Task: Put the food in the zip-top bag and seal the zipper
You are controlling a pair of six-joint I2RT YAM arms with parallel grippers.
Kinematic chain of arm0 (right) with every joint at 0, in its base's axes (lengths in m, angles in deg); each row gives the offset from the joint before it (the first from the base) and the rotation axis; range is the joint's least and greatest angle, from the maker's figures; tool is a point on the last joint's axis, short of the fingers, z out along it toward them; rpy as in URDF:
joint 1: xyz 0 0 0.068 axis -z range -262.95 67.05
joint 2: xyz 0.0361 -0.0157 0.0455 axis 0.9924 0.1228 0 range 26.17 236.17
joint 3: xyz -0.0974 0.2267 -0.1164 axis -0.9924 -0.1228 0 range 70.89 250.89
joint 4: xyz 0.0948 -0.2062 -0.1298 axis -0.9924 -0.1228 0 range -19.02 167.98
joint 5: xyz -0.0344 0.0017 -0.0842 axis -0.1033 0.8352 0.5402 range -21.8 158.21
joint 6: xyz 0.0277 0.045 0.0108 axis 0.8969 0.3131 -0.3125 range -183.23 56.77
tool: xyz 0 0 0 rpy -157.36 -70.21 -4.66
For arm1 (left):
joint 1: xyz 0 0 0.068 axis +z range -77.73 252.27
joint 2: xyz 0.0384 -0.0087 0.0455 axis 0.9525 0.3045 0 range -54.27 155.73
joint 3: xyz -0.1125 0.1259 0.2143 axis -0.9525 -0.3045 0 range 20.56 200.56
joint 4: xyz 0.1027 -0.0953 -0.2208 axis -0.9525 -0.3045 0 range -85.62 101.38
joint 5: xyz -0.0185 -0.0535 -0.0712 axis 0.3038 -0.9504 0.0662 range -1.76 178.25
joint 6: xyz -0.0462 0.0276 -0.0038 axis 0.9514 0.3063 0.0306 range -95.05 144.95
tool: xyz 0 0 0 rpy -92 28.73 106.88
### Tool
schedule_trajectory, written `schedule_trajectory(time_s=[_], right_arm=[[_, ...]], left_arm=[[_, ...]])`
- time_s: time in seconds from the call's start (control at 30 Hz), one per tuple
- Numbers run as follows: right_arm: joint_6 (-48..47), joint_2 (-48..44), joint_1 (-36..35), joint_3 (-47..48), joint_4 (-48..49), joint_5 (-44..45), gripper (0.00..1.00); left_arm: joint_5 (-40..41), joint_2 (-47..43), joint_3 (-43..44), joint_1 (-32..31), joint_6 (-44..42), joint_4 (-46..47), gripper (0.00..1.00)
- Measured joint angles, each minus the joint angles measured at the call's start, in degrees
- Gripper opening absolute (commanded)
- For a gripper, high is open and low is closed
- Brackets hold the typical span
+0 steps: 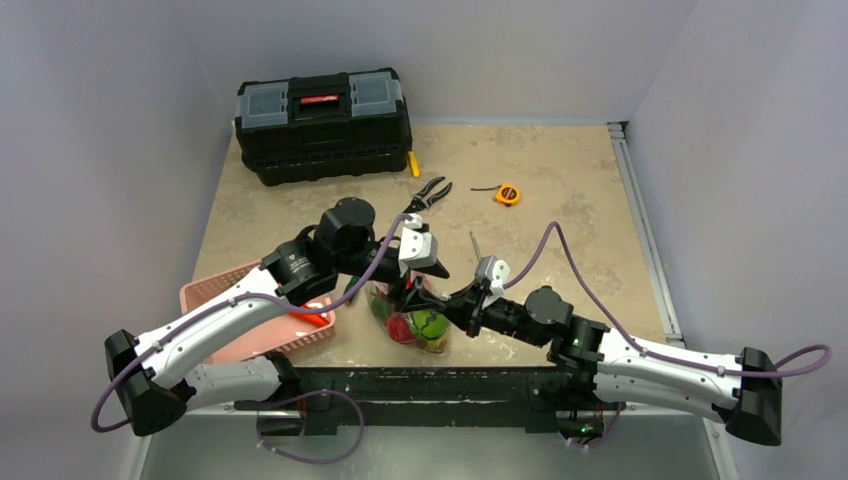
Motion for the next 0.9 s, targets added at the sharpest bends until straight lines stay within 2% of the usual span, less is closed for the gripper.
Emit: schedule_trajectory(time_s=[0.3, 0.37, 0.5, 0.6, 0.77, 0.9], right_arm=[[0.0, 0.31, 0.0, 0.24, -0.35, 0.0, 0.0], [0.0, 0.31, 0.0, 0.24, -0.37, 0.0, 0.0], [0.0, 0.31, 0.0, 0.24, -0.42, 0.0, 0.0], [0.02, 0.28, 0.07, 0.24, -0.83, 0.11, 0.0], [0.28, 0.24, 0.37, 0.24, -1.42, 0.48, 0.0], [1.62, 0.24, 0.37, 0.24, -1.18, 1.14, 0.0]], left_arm=[[-3.87, 3.15, 0.7, 0.0, -1.86, -1.18, 0.53], [-3.87, 3.58, 0.7, 0.0, -2.27, -1.49, 0.48], [-3.8, 4.39, 0.72, 0.0, -2.6, -2.19, 0.26], [-3.98, 4.85, 0.72, 0.04, -2.93, -2.78, 0.15], [-3.56, 4.9, 0.72, 0.68, -3.37, -2.99, 0.02], [-2.25, 4.87, 0.72, 1.31, -3.3, -2.95, 0.0]])
